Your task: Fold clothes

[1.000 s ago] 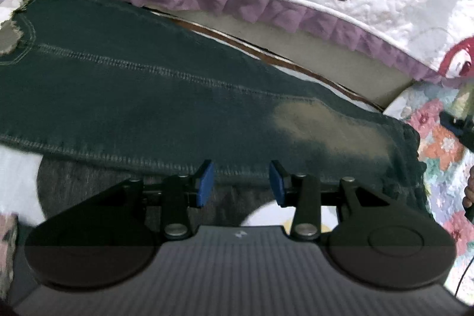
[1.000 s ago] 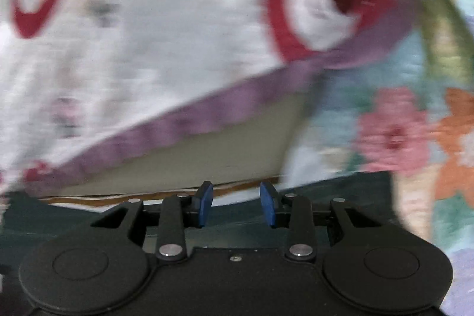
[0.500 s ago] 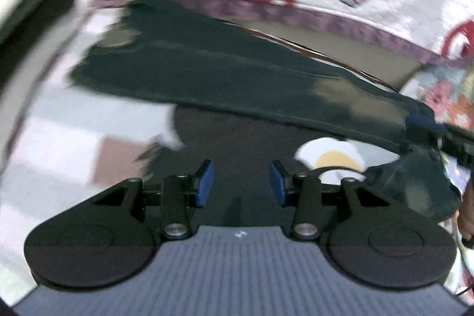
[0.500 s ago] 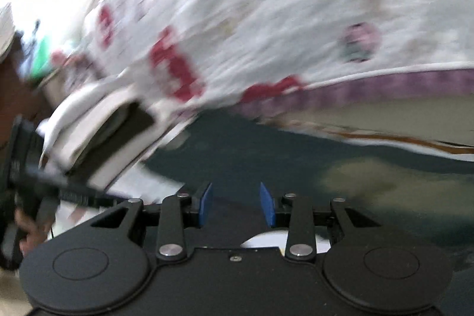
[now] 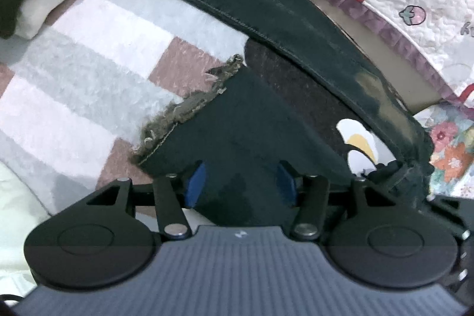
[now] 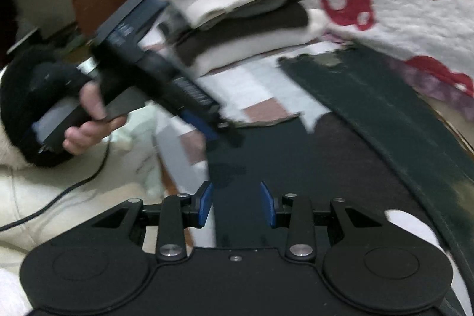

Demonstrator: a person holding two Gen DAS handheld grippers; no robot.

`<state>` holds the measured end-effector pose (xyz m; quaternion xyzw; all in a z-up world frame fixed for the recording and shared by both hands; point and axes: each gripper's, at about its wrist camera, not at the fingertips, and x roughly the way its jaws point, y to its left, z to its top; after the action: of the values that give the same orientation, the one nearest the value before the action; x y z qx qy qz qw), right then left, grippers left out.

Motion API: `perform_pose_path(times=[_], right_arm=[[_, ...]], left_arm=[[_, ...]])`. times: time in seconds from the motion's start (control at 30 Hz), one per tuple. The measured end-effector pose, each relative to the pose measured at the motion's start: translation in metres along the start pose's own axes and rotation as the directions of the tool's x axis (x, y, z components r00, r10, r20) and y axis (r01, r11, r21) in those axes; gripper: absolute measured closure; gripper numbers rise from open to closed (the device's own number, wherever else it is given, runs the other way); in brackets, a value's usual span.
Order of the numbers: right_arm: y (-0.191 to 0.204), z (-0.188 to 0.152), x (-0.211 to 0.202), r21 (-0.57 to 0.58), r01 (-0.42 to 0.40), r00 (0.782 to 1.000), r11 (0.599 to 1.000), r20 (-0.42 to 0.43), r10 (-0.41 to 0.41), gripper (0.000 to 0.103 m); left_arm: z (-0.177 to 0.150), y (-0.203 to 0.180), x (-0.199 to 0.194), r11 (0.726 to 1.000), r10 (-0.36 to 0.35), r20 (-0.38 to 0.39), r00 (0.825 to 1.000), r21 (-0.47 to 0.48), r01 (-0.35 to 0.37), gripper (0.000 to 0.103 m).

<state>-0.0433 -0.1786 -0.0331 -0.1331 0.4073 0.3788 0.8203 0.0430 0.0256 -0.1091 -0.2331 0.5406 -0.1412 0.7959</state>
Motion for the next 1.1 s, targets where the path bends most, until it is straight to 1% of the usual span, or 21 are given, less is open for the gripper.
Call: perform_pose_path(times=[0.07,0.17,0.33,0.4,0.47,0.57,0.7,0.77,0.83,0.87,0.9,0.93,0.97,1.0,1.07,1.1], right_arm=[[0.011,0.002,0.010,-0.050,0.001,0.999,0.999,-0.032,-0.003,0.061],[0.023,-0.001,0.026,-0.122,0.030,0.994,0.992,-0.099,-0.042,0.061],[0.030,-0.006,0.047,-0.127,0.004,0.986,0.992,-0.162,-0.024,0.060],[0.034,-0.008,0.055,-0.151,0.006,0.983,0.988,-0.182,-0.034,0.056],[0.040,-0.010,0.065,-0.205,0.035,0.976,0.978,-0.202,-0.077,0.054],[0.044,-0.013,0.077,-0.269,0.072,0.965,0.960,-0.226,-0.136,0.053],[0.036,-0.015,0.090,-0.267,0.083,0.955,0.960,-0.254,-0.153,0.051],[0.032,-0.018,0.096,-0.265,0.060,0.951,0.962,-0.278,-0.136,0.052],[0.030,-0.018,0.100,-0.261,0.033,0.949,0.965,-0.296,-0.113,0.059],[0.029,-0.015,0.100,-0.258,0.017,0.949,0.966,-0.299,-0.097,0.072],[0.029,-0.013,0.101,-0.261,0.030,0.948,0.965,-0.299,-0.110,0.087],[0.028,-0.010,0.100,-0.262,0.043,0.949,0.964,-0.292,-0.122,0.089],[0.024,-0.005,0.093,-0.236,0.049,0.959,0.971,-0.261,-0.111,0.093],[0.020,0.001,0.085,-0.204,0.051,0.970,0.978,-0.223,-0.097,0.101],[0.003,0.015,0.065,-0.096,0.046,0.986,0.994,-0.156,-0.061,0.101],[-0.005,0.021,0.056,-0.054,0.051,0.991,0.997,-0.125,-0.057,0.101]], left_arm=[[0.001,0.003,0.000,1.000,0.001,0.002,1.000,-0.008,-0.001,0.050],[0.004,0.009,0.001,1.000,0.014,0.007,1.000,-0.021,-0.014,0.050],[0.008,0.019,0.001,0.999,0.032,0.016,0.999,-0.044,-0.031,0.050],[0.009,0.023,0.000,0.998,0.020,0.018,1.000,-0.058,-0.019,0.050],[0.010,0.026,-0.001,0.998,0.010,0.020,1.000,-0.069,-0.009,0.050],[0.011,0.027,-0.002,0.997,0.001,0.023,1.000,-0.078,0.001,0.050],[0.013,0.029,-0.002,0.996,-0.005,0.023,1.000,-0.085,0.007,0.050],[0.014,0.029,-0.001,0.996,-0.006,0.020,1.000,-0.086,0.008,0.050],[0.015,0.030,-0.001,0.996,-0.007,0.017,1.000,-0.086,0.009,0.050],[0.015,0.030,-0.001,0.996,-0.008,0.017,1.000,-0.088,0.009,0.050],[0.015,0.031,-0.001,0.996,-0.009,0.018,1.000,-0.092,0.010,0.050],[0.015,0.032,-0.002,0.995,-0.011,0.022,1.000,-0.095,0.013,0.050],[0.016,0.032,-0.005,0.995,-0.015,0.032,0.999,-0.095,0.018,0.050],[0.016,0.033,-0.007,0.995,-0.020,0.046,0.999,-0.092,0.024,0.050],[0.019,0.030,-0.014,0.997,-0.036,0.078,0.996,-0.068,0.041,0.050],[0.021,0.029,-0.018,0.997,-0.045,0.094,0.995,-0.054,0.050,0.050]])
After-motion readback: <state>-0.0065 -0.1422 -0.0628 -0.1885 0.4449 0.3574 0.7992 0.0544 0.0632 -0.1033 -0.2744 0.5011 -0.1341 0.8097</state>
